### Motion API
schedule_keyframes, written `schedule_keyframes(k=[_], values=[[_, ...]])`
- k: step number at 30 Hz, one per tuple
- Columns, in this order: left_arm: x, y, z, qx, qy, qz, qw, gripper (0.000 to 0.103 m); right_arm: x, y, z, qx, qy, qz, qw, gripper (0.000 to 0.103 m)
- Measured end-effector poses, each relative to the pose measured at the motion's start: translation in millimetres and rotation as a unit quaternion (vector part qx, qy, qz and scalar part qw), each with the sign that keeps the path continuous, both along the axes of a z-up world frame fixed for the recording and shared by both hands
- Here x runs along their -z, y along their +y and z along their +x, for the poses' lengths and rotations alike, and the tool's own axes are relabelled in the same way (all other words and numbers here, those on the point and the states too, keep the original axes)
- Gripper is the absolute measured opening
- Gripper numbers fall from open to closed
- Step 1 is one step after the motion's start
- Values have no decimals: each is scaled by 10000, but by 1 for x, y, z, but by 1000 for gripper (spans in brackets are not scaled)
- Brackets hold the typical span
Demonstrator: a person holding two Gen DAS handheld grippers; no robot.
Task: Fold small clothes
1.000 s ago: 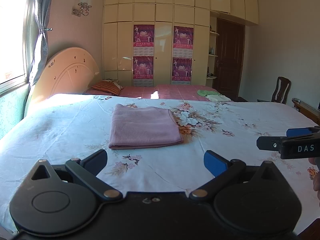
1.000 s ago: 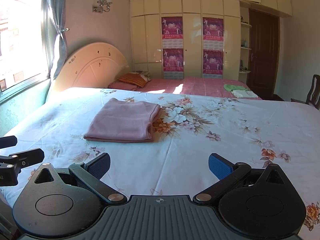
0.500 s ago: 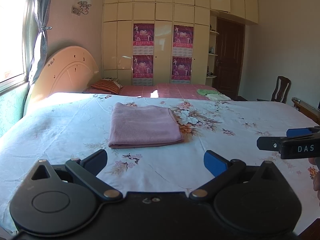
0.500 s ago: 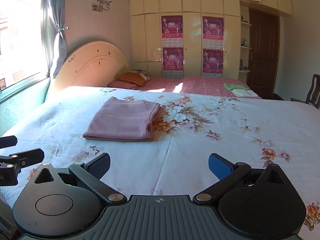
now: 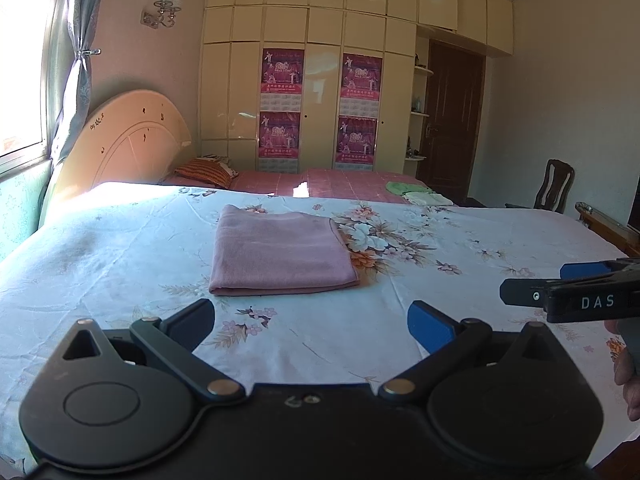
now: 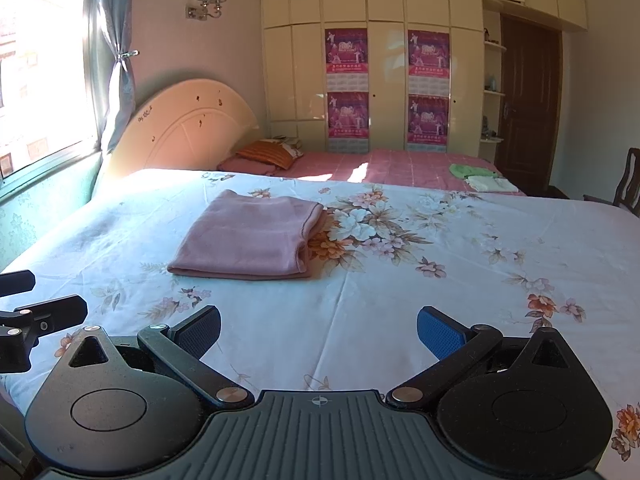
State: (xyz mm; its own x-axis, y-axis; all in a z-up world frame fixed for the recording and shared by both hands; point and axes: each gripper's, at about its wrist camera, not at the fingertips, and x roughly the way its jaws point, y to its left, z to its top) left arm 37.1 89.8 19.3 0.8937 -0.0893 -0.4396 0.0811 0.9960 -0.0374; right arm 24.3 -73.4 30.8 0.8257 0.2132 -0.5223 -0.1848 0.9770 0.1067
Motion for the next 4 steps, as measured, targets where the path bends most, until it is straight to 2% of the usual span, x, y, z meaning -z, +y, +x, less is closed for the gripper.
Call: schedule_keyframes(k=[4], values=[[1,-1,-1,3,34,5,10000,103,0,2,1,-40,-11,-15,10000,103]])
